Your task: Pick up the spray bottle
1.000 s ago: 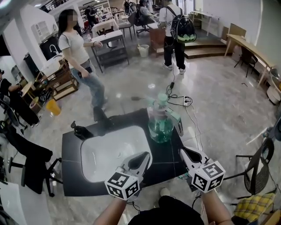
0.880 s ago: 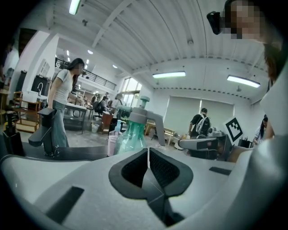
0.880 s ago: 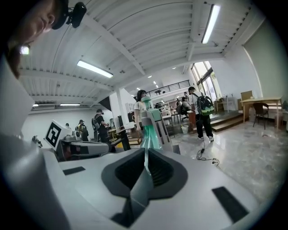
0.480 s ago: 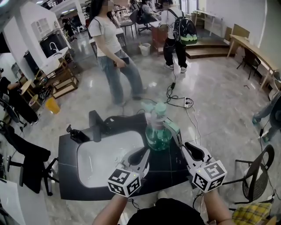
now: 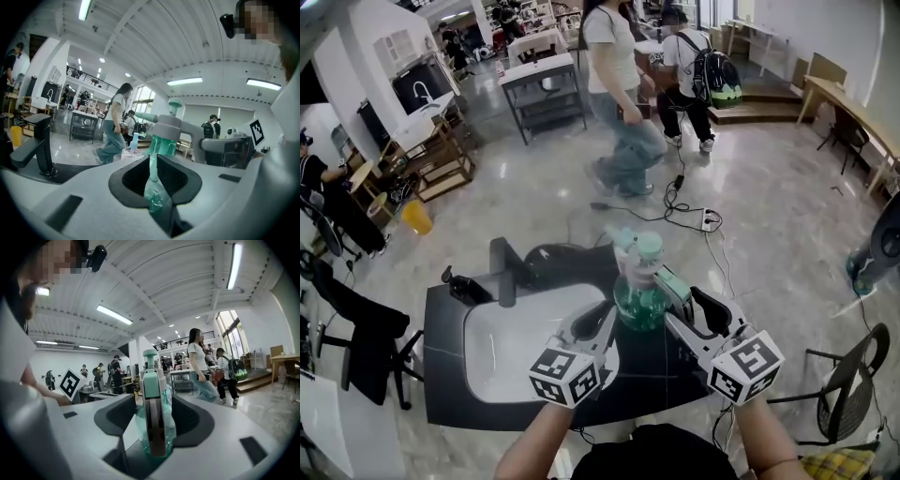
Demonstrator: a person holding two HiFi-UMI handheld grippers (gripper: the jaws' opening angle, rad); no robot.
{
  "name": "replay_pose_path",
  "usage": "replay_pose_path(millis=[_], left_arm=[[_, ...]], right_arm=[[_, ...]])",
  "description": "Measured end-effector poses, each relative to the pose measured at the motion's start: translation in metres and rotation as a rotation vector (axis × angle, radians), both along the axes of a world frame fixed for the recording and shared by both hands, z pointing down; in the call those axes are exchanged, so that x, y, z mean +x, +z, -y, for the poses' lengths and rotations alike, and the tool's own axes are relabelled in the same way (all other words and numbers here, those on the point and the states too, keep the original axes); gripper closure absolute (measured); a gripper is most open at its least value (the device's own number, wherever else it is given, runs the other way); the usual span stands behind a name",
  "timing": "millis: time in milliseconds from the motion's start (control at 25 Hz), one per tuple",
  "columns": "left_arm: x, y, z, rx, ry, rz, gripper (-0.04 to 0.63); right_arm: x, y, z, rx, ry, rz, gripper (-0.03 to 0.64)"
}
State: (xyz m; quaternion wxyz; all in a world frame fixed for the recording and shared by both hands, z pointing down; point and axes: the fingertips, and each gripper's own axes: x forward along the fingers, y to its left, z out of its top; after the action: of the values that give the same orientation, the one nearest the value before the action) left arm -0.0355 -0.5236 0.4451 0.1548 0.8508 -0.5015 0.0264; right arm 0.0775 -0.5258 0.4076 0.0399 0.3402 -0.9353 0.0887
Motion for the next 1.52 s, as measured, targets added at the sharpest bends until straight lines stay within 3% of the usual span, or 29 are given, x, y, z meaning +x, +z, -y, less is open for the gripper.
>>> replay_pose_path(millis=[280,520,920,1000,1520], left_arm=[[-0.011,0.004,0.022,0.004,-0.031,0.023,0.575],[-0.011,-0.006,0.042,0.029,-0.040,0.015,0.570],[-0.013,-0.003,0.052,0.036,-0.023,-0.015,0.512],[-0.013,-0.005,0.053,0.039,-0.016,-0.041,0.506],[-0.018,-0.018,0.050,0.062,-0.016,-0.071,0.505]], right_arm=[[-0.030,-0.005,0.019,0.035,-0.057,-0.037,0.402],[-0.031,-0.004,0.029,0.037,-0.055,-0.083,0.402],[-0.036,0.002,0.032,0.045,-0.068,-0.107,0.485],[-0.036,0.002,0.032,0.046,-0.063,-0.104,0.543],[-0.033,0.002,0.030,0.060,-0.087,-0.063,0.551]])
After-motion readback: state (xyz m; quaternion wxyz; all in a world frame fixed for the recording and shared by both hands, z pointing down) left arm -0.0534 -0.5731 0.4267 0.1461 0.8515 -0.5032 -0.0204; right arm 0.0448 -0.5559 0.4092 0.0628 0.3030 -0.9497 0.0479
